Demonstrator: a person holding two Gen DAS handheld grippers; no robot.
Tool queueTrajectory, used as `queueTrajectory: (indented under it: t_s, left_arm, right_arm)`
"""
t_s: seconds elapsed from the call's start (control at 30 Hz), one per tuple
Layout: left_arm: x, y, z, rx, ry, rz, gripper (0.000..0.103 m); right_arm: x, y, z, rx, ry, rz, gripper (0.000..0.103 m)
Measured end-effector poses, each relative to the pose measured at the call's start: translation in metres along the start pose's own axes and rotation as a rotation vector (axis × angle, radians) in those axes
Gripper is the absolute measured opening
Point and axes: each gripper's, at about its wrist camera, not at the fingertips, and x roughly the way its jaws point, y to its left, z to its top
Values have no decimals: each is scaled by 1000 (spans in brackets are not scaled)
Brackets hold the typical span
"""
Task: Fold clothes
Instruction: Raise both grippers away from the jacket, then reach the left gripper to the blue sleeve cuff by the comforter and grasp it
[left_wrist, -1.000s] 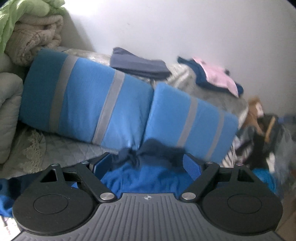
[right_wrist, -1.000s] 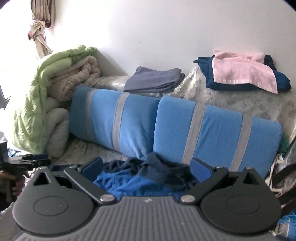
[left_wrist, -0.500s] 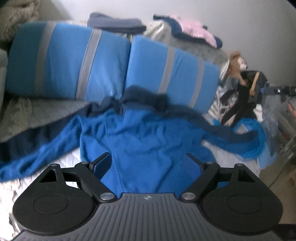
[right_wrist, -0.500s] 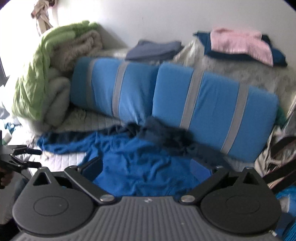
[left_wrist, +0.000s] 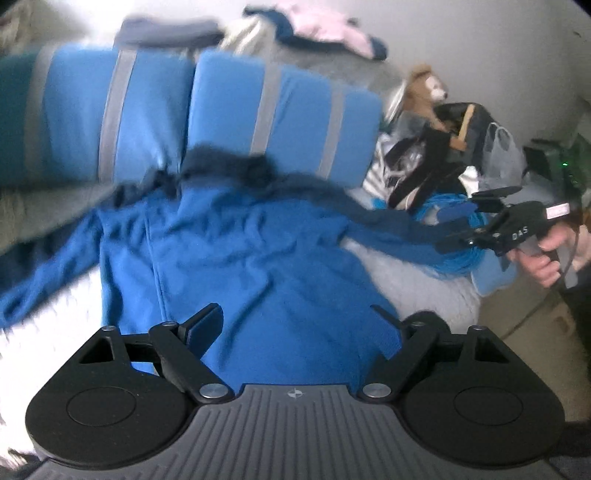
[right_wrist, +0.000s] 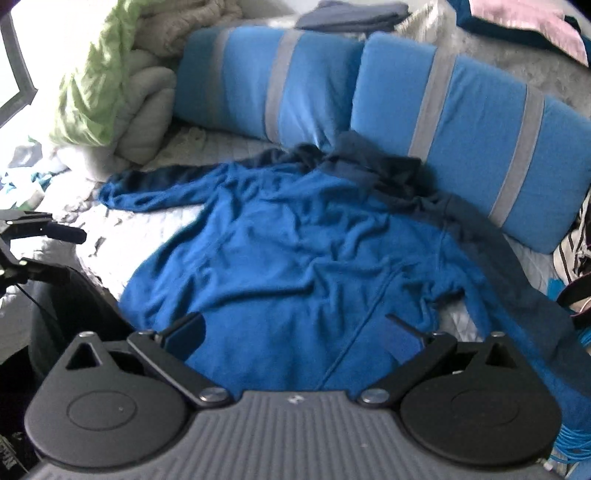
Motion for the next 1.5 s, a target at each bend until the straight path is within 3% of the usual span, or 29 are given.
queueTrajectory:
  t_s: [0.2,0.37,0.57,0.77,1.0,1.17,1.5]
  left_arm:
    - [-30,1,42,4,-126,72,85]
    - [-64,35,79,-122,-258,107,85]
    - [-92,75,113,-160,-408,212,87]
    - [-70,149,110,-218,-413,317,87]
    - [-31,255,56,-346,-370,442,87]
    - [-26,325,-10,-531,-348,517,87]
    - [-25,427,-170,-1018,-462,481,85]
  right_arm:
    - [-50,2,35,-29,-151,-38,103]
    - [-84,-9,88,-21,-271,-90,103]
    - [-111,-32,175,56,-401,-73,103]
    - [-37,-38,223,77,-413,-95,103]
    - [107,-24,219,81,-310,-19,103]
    - [200,4,206,55,-201,13,103]
    - [304,42,172,33,-60,115,103]
